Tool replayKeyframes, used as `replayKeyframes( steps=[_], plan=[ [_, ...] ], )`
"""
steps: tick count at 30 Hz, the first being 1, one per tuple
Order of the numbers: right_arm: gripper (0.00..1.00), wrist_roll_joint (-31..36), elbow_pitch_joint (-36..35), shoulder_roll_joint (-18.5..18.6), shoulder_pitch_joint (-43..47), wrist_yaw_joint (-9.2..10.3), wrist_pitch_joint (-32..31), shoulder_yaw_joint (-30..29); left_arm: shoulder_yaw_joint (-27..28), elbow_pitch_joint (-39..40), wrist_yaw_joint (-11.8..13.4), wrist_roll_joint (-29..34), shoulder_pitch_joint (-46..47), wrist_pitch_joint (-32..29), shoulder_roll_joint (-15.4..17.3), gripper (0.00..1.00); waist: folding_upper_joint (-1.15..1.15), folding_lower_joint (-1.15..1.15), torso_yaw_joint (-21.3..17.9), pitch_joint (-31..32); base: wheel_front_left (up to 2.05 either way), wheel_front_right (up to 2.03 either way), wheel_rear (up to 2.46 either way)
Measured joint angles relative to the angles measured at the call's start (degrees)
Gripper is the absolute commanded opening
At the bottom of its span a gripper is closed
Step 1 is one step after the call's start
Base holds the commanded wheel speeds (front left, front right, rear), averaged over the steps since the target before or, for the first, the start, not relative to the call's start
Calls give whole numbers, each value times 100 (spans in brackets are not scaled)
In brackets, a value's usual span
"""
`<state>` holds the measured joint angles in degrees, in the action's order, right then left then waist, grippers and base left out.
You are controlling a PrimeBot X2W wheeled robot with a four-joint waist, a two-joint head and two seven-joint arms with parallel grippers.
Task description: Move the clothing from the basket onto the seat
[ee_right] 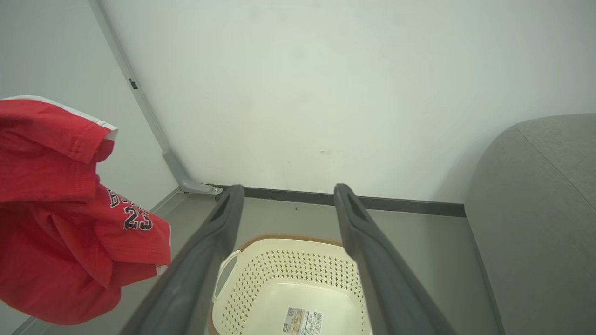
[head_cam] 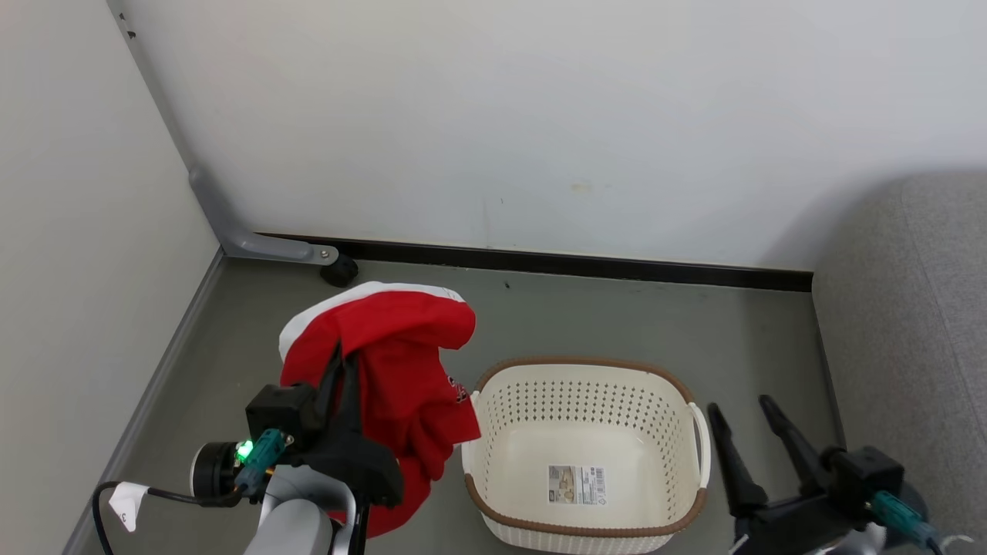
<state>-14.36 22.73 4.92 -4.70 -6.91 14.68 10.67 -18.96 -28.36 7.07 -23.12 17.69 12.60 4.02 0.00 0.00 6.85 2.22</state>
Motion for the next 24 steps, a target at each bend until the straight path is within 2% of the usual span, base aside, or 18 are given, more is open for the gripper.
replayKeyframes(
  steps=[13, 24],
  plan=[
    [100, 19, 120, -10, -1031, -16, 1, 2209, -431, 309, -2, 154, 3, -253, -58, 0, 0, 0, 194, -16, 0, 0, 0],
    [100, -275, 430, -97, -1775, -16, 1, 3414, -615, 509, -8, 154, 42, -410, -83, 0, 0, 0, 328, -57, 0, 0, 0]
  ],
)
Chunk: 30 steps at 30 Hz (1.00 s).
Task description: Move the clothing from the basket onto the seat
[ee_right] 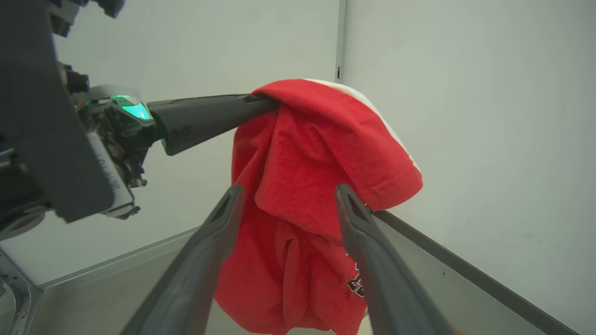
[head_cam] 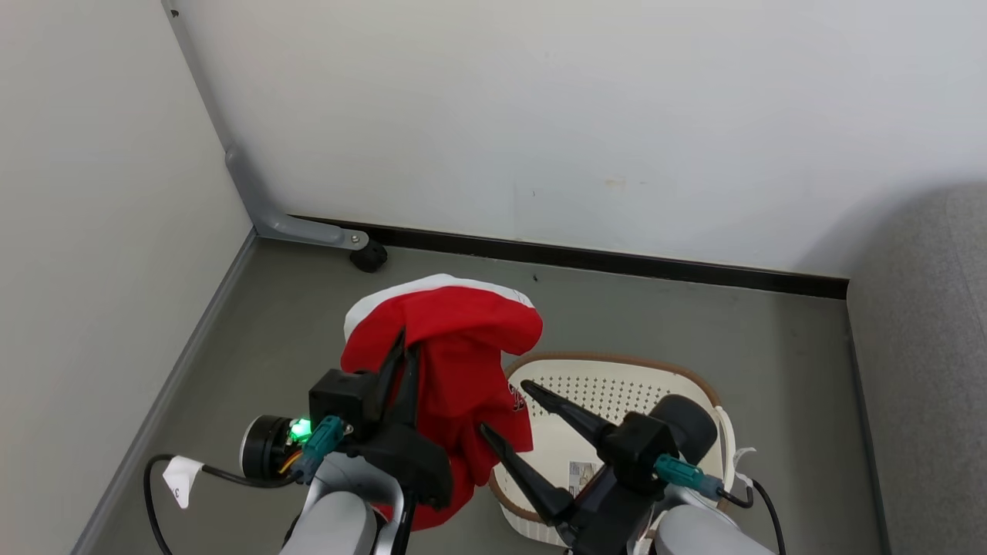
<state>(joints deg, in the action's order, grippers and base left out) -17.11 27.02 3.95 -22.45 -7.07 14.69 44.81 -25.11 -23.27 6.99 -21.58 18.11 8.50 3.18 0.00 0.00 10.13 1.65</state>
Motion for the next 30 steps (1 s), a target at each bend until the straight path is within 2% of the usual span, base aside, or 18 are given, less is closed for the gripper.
replayKeyframes(
  steps=[5, 23, 30],
  plan=[
    [100, -182, 208, -19, -265, 0, 0, 279, -109, 69, 0, 0, 50, -62, -9, 0, 0, 0, 45, -20, 0, 0, 0],
    [100, -782, 605, -14, -839, 0, 0, 302, -760, 517, -2, -18, 277, -289, -37, 0, 0, 0, 287, -233, 0, 0, 0],
    [100, -1005, 609, -14, -969, 0, 0, 397, -1106, 776, 2, -293, 350, -336, -36, 0, 0, 0, 307, -261, 0, 0, 0]
  ],
)
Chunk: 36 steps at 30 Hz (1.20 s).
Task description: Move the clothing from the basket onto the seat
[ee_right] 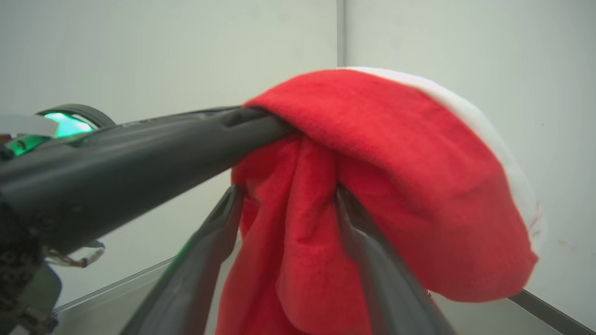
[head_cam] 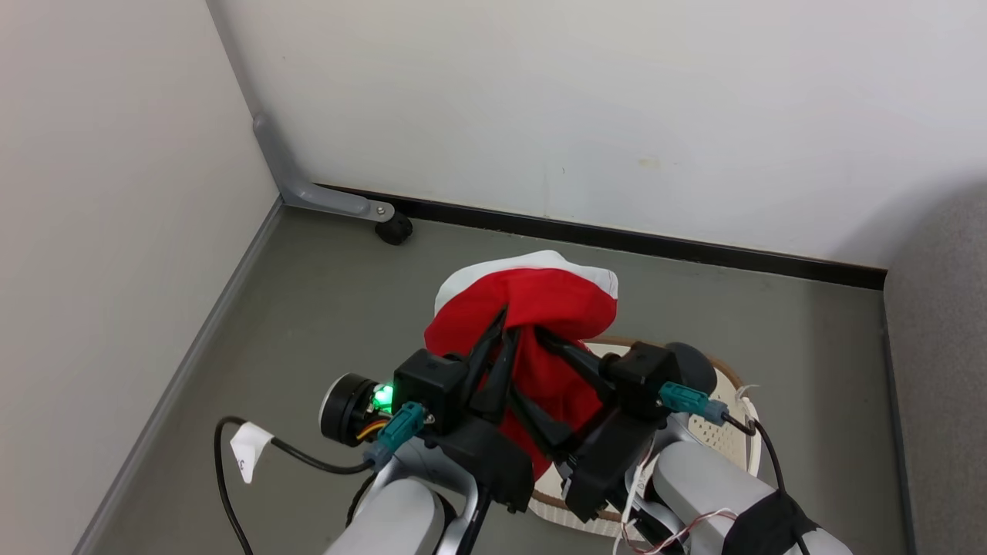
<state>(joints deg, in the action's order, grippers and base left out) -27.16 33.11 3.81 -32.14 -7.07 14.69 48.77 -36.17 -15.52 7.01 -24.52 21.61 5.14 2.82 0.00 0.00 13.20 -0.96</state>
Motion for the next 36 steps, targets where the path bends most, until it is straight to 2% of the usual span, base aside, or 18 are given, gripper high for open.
replayKeyframes(
  steps=[4, 6, 7, 8, 13, 15, 17, 18, 19, 36],
  plan=[
    [98, -124, 53, -1, -15, 0, 0, -3, -100, 129, 2, -69, 26, -11, -1, 0, 0, 0, 1, -3, 0, 0, 0],
    [67, -155, 89, -1, -16, 0, 0, -9, -112, 169, 2, -93, 26, -51, 0, 0, 0, 0, -3, -3, 0, 0, 0],
    [41, -160, 107, -1, -16, 0, 0, -18, -113, 180, 3, -110, 26, -51, 0, 0, 0, 0, -6, -3, 0, 0, 0],
    [0, -165, 122, -1, -16, 0, 0, -27, -115, 190, 3, -113, 26, -52, 0, 0, 0, 0, -10, -3, 0, 0, 0],
    [0, -215, 224, -2, -16, 0, 0, -143, -105, 202, 3, -123, 26, -104, 0, 0, 0, 0, -42, 3, 0, 0, 0],
    [0, -221, 237, -2, -16, 0, 0, -202, -83, 197, 3, -122, 26, -108, 0, 24, 0, 0, -58, 7, 0, 0, 0],
    [0, -233, 258, -3, -18, 0, 0, -274, -55, 190, 3, -122, 24, -110, -1, 61, 0, 0, -79, 10, 0, 0, 0],
    [0, -234, 261, -1, -21, 0, 0, -292, -32, 190, 3, -122, 19, -110, -1, 87, 0, 0, -92, 11, 0, 0, 0],
    [0, -234, 261, -3, -29, 0, 0, -301, -5, 192, 4, -121, 12, -110, -1, 100, 0, 0, -111, 12, 0, 0, 0],
    [0, -220, 118, 222, 29, 0, -1, -779, 80, 108, 5, -54, -461, -82, 166, 100, 0, 0, -630, 20, 0, 0, 0]
  ],
)
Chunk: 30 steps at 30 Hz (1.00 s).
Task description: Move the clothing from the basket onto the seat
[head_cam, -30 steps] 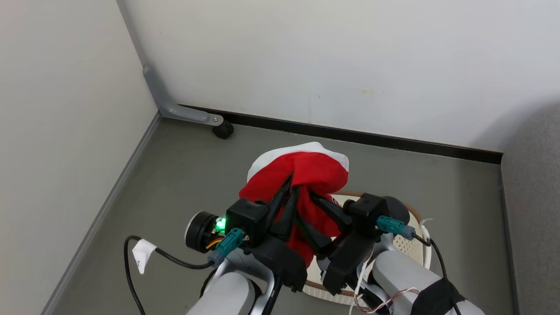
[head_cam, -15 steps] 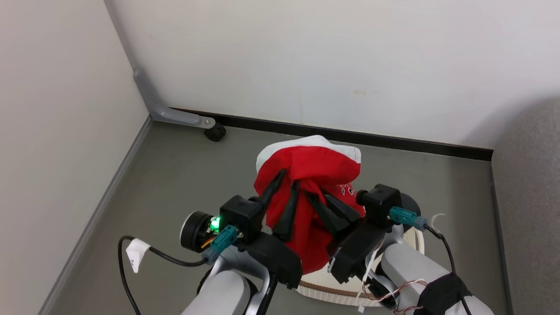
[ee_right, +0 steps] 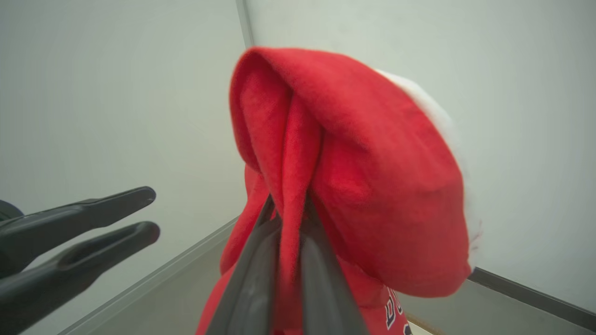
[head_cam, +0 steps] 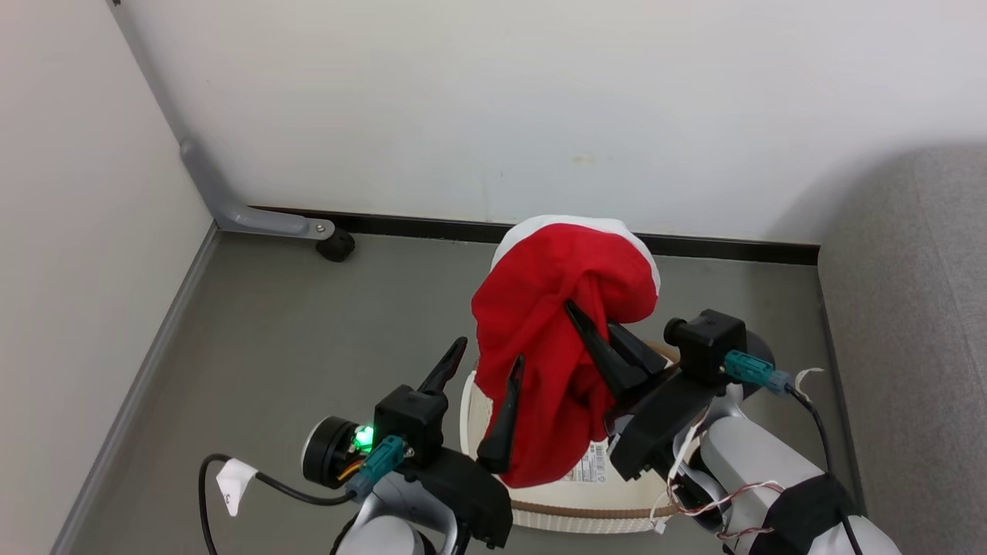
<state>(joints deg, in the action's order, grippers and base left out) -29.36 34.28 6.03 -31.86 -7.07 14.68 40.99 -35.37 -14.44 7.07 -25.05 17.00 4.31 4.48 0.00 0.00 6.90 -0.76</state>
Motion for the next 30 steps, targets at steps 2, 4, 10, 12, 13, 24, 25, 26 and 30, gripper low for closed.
replayKeyframes(
  steps=[2, 4, 10, 12, 13, 24, 25, 26, 30],
  plan=[
    [0, 18, -19, 3, 24, 0, 0, 2, -9, -3, 0, 3, -3, 19, 30, 100, 0, 0, -76, 1, 0, 0, 0],
    [0, 25, -47, 16, 78, 0, 0, 2, -21, -4, 0, 12, -13, 34, 36, 100, 0, 0, -153, 4, 0, 0, 0],
    [0, 76, -120, 69, 141, 0, 0, -34, -22, 1, 0, 36, -124, 86, 66, 100, 0, 0, -405, 4, 0, 0, 0],
    [0, 98, -147, 96, 148, 0, 0, -41, -16, 5, 0, 38, -127, 91, 77, 100, 0, 0, -499, 2, 0, 0, 0],
    [0, 116, -164, 113, 158, 0, 0, -47, -15, 9, 0, 43, -130, 92, 81, 100, 0, 0, -547, 1, 0, 0, 0],
    [0, 183, -281, 296, 235, 0, 0, -175, 11, 22, 0, 45, -165, 143, 105, 100, 0, 0, -1071, -3, 0, 0, 0],
    [0, 220, -299, 314, 249, 0, 0, -186, 16, 22, 0, 45, -171, 144, 119, 100, 0, 0, -1125, -3, 0, 0, 0],
    [0, 241, -316, 334, 268, 0, 0, -207, 20, 22, 0, 45, -176, 153, 132, 100, 0, 0, -1182, -3, 0, 0, 0],
    [0, 321, -355, 409, 335, 0, 0, -256, 24, 33, 0, 45, -193, 190, 153, 100, 0, 0, -1407, -4, 0, 0, 0]
  ],
)
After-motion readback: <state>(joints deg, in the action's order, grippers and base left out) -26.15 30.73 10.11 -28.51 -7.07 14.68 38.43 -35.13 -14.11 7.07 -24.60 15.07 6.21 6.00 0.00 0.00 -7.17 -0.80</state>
